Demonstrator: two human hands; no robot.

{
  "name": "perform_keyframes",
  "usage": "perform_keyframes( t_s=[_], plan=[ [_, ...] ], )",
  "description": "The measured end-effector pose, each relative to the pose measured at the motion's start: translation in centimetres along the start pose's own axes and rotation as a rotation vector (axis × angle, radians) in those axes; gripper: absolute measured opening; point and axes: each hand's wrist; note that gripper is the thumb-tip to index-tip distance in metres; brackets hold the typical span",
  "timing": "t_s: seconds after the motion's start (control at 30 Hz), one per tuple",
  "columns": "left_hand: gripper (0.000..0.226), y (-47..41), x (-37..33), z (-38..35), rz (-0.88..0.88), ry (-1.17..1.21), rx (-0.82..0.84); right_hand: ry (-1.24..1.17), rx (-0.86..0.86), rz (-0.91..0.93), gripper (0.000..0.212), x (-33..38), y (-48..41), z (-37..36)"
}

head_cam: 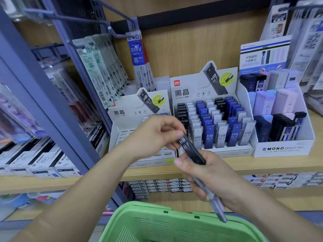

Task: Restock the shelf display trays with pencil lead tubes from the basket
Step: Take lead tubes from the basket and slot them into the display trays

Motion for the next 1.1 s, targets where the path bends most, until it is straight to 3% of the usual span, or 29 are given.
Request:
perform_keyframes(
  t_s=[0.07, 0.17, 0.37, 0.63, 0.8, 0.97, 1.03, 1.1],
  plan=[
    [0.014, -0.1, 0.0, 1.7, -0.008, -0.054, -0.207, -0.013, -0.062, -0.036, 0.055, -0.3, -0.2, 0.3],
    [0.013, 0.5, 0.2, 4.6, -0.032, -0.295, -0.380, -0.073, -0.112, -0.076, 0.041, -0.5, -0.4, 0.6],
    [0.005, 1.4, 1.7, 4.3, 0.020, -0.595, -0.239, -0.211, -0.137, -0.139, 0.036, -0.3, -0.7, 0.6],
    [0.011, 1.3, 1.7, 4.1, 0.041, -0.576, -0.168, -0.347, -0.154, -0.157, 0.034, 0.0, -0.8, 0.8],
    [0.003, 1.4, 2.1, 4.2, 0.032, -0.662, -0.129, -0.460, -0.152, -0.161, 0.034, 0.0, -1.0, 0.9],
    [0.013, 1.3, 3.3, 3.4, 0.016, -0.601, -0.180, -0.578, -0.132, -0.130, 0.026, 0.3, -0.9, 0.8],
    [0.011, 1.5, 3.6, 3.2, -0.002, -0.655, -0.164, -0.602, -0.121, -0.109, 0.022, 0.6, -0.8, 0.6],
    [0.013, 1.5, 3.7, 3.5, -0.131, -0.814, -0.135, -0.646, -0.121, -0.100, 0.018, 0.8, -0.6, 0.4]
  ],
)
Point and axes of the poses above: each hand's wrist, its own y-axis away from the middle knuckle, its own z-axis out of the back of the hand, x = y × z, and after that the axes turned 11 degrees about -z, right-handed
